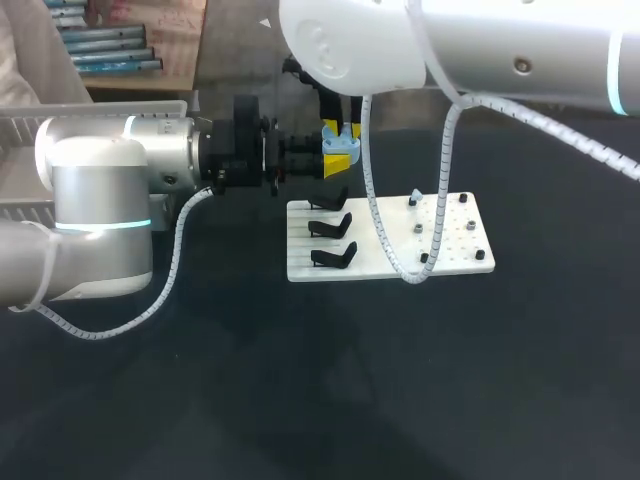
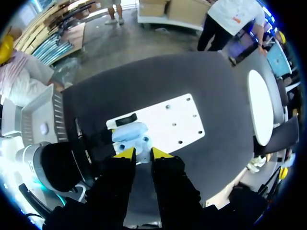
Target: Pick up each earbud case from the left stands, insert the matching earbuds, close the lid, and place the case in the box.
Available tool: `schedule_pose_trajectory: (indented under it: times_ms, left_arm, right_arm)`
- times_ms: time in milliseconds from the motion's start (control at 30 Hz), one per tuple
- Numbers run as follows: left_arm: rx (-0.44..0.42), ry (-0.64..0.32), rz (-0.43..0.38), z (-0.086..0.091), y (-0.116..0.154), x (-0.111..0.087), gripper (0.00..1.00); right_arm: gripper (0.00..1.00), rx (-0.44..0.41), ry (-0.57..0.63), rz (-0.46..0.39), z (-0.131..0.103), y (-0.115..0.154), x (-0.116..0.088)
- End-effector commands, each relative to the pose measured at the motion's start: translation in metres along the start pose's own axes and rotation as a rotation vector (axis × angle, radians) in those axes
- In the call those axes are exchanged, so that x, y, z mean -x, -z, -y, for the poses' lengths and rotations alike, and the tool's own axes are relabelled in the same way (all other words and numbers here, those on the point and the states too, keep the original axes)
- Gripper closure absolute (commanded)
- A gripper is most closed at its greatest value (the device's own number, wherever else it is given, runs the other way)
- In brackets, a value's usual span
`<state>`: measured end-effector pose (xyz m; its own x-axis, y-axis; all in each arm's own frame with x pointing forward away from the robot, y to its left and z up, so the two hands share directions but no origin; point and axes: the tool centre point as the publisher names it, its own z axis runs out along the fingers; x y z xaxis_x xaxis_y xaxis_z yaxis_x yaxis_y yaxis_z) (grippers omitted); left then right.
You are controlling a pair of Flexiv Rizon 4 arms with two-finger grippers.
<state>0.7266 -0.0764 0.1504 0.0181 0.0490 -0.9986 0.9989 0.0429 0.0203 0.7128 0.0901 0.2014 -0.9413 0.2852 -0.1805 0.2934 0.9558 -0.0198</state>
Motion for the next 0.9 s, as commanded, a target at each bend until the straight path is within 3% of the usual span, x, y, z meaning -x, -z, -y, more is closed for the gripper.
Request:
schedule_pose_trajectory:
  times_ms: [33, 900]
  left_arm:
    - [0.008, -0.005, 0.005, 0.0022, -0.0003, -0.0010, 1.00]
    - [0.008, -0.005, 0.005, 0.0022, -0.0003, -0.0010, 1.00]
  right_arm:
    - [1.00, -0.005, 0.000, -0.004, -0.0021, -0.0014, 0.0027]
    - [1.00, -0.007, -0.001, -0.009, -0.0007, -0.0045, 0.0062]
